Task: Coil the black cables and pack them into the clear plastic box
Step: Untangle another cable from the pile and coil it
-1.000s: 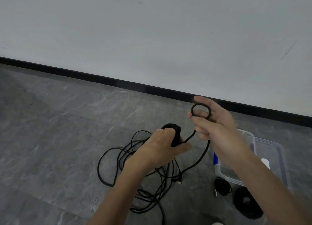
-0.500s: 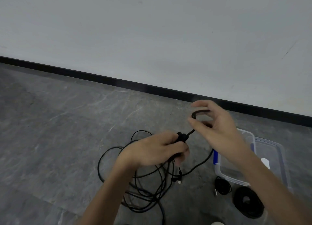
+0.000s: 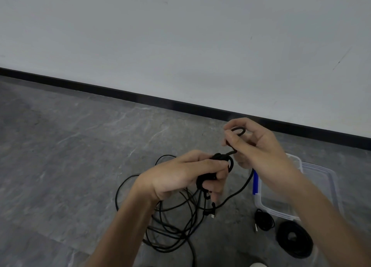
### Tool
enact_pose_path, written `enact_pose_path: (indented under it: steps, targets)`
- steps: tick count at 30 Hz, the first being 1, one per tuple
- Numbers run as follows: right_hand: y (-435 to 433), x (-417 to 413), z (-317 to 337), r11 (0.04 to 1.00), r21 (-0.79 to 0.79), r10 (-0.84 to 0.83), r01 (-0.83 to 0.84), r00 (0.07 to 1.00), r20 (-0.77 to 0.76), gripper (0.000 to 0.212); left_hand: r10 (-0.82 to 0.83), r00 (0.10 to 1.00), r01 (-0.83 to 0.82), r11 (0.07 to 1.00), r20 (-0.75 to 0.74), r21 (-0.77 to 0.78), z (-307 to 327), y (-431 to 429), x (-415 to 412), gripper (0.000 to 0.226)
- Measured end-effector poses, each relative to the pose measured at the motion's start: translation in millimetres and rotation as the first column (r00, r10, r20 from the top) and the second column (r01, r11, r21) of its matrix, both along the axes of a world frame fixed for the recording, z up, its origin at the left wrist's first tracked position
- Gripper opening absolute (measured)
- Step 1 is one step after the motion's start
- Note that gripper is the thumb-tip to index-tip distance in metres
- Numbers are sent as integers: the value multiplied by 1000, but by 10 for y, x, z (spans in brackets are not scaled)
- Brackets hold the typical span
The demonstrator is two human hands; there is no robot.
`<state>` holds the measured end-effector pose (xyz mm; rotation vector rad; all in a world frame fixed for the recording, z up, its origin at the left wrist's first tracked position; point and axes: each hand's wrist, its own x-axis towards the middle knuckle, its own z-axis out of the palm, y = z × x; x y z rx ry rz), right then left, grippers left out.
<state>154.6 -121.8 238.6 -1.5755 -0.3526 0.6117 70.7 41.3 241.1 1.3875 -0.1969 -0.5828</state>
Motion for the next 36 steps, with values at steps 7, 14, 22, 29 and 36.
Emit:
enact_pose_path:
  steps: [7, 14, 22, 29, 36]
  targets:
    - [-19, 12, -11, 1000, -8, 22, -21, 996, 89, 31, 29, 1000, -29, 999, 6, -38, 8, 23, -4, 31]
    - [29, 6, -47, 987, 25, -158, 157, 985, 63, 6, 113, 992, -108, 991, -58, 85, -37, 36, 24, 32]
    - [-47, 51, -77, 993, -121, 6, 10, 991, 132, 30, 378, 925, -359, 902, -36, 239, -96, 49, 74, 33]
    - [-40, 76, -151, 974, -226, 58, 1, 966, 252, 43, 461, 887, -434, 855, -32, 283, -115, 47, 94, 33]
    - [-95, 96, -67, 986, -155, 89, -59, 976, 200, 37, 491, 871, -462, 833, -22, 305, -107, 56, 84, 32]
